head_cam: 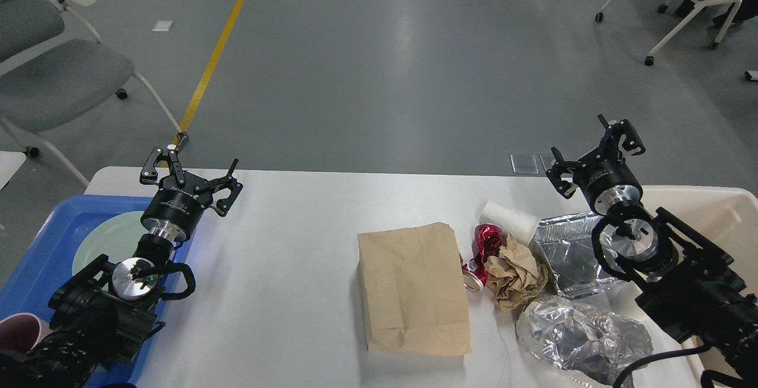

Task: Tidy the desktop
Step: 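Raise the right gripper and move it over the brown paper bag, then lower the right gripper and grasp the top of the paper bag, then lift the paper bag and carry it toward the white bin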

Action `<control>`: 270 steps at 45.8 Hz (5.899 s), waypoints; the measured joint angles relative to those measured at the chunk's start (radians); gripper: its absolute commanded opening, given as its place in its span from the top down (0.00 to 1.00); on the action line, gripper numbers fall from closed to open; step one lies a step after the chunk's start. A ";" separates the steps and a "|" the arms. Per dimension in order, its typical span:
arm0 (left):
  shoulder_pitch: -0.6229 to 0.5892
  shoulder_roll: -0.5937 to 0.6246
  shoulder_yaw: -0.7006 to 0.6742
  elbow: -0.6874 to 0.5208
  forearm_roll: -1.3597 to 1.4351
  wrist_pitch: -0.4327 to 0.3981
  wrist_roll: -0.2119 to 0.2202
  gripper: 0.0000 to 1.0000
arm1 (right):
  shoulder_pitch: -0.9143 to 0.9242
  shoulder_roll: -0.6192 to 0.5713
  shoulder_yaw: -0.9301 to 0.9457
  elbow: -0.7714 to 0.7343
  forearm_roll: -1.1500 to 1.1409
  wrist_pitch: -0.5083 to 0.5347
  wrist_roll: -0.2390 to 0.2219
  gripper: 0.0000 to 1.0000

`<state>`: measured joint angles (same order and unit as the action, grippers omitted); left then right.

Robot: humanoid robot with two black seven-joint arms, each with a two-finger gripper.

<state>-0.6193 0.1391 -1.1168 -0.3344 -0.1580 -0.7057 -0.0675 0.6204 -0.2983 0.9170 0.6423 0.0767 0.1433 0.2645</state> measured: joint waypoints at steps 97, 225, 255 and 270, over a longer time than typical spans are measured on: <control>0.001 0.000 0.000 0.000 0.000 0.000 0.000 0.04 | 1.307 0.221 -2.079 0.376 -0.028 0.782 -0.307 0.00; 0.001 0.001 0.000 0.000 0.000 -0.001 0.000 0.04 | 0.948 -0.007 -1.609 0.481 -0.044 0.383 -0.321 1.00; 0.001 0.000 0.000 0.000 0.000 -0.001 0.000 0.04 | 1.315 -0.419 -1.452 0.555 -0.043 0.699 -0.321 1.00; 0.001 0.000 0.000 0.000 0.000 -0.001 0.000 0.04 | 1.345 -0.571 -1.472 0.468 -0.062 0.662 -0.324 1.00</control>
<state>-0.6182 0.1395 -1.1167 -0.3344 -0.1580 -0.7063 -0.0675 1.9652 -0.8698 -0.5549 1.1099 0.0144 0.8051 -0.0598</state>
